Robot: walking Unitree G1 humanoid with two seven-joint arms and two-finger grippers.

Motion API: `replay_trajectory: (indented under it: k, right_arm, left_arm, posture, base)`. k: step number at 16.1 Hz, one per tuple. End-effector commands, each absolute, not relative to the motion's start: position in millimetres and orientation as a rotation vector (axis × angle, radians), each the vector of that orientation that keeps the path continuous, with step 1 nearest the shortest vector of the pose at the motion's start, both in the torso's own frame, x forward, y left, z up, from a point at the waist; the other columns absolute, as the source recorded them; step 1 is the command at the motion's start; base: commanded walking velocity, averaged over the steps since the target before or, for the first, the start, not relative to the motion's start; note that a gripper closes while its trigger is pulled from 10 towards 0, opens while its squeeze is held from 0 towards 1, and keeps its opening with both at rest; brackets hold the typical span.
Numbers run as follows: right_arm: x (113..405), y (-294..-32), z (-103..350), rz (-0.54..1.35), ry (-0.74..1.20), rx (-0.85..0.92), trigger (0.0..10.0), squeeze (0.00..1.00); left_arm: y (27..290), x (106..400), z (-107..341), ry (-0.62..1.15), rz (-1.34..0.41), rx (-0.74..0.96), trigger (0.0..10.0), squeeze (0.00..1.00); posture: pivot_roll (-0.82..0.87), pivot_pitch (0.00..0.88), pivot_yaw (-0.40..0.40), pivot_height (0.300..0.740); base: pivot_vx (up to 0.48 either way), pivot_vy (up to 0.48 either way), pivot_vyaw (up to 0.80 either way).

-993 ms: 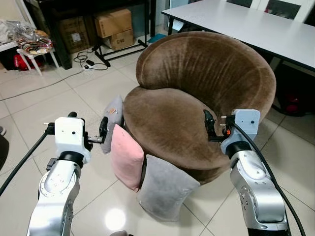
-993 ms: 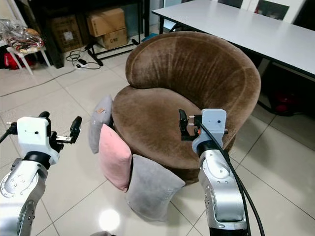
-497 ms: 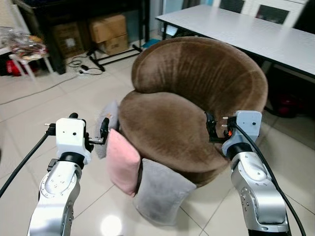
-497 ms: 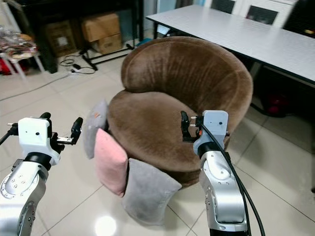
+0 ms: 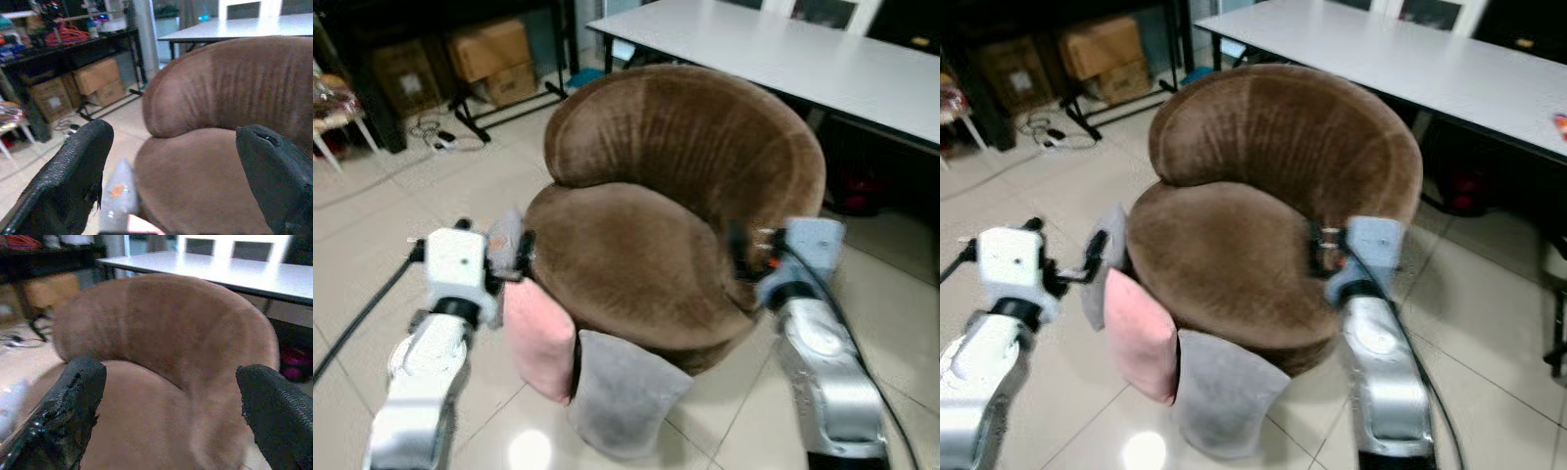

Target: Move the pillow to the sofa from floor

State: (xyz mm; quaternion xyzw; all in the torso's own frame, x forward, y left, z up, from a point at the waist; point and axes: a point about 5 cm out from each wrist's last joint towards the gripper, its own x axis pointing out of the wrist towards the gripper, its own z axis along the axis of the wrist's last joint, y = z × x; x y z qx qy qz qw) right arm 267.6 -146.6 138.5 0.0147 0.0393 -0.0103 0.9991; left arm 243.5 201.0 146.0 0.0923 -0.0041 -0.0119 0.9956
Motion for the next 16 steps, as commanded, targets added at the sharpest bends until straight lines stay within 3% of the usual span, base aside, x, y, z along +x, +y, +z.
replay_trajectory:
  k: [1, 12, 16]
  right_arm:
    - [266.8, -155.9, 137.9, -0.05, 0.086, 0.019, 10.0, 0.0]
    - [265.3, -150.8, 137.5, -0.007, 0.083, 0.043, 10.0, 0.0]
    - [264.0, -154.6, 135.6, -0.022, 0.099, 0.106, 10.0, 0.0]
  left_arm:
    - [196.4, 243.7, 146.2, -0.01, -0.039, 0.185, 10.0, 0.0]
    - [196.2, 243.5, 146.3, -0.01, -0.034, 0.187, 10.0, 0.0]
    - [198.0, 243.3, 144.2, 0.001, -0.011, 0.198, 10.0, 0.0]
  posture:
    - [-0.02, 0.0, -0.006, 0.74]
    - [-0.02, 0.0, -0.007, 0.74]
    - [-0.02, 0.0, -0.009, 0.725]
  base:
    - [0.296, 0.0, 0.0]
    - [0.283, 0.0, 0.0]
    - [0.0, 0.0, 0.0]
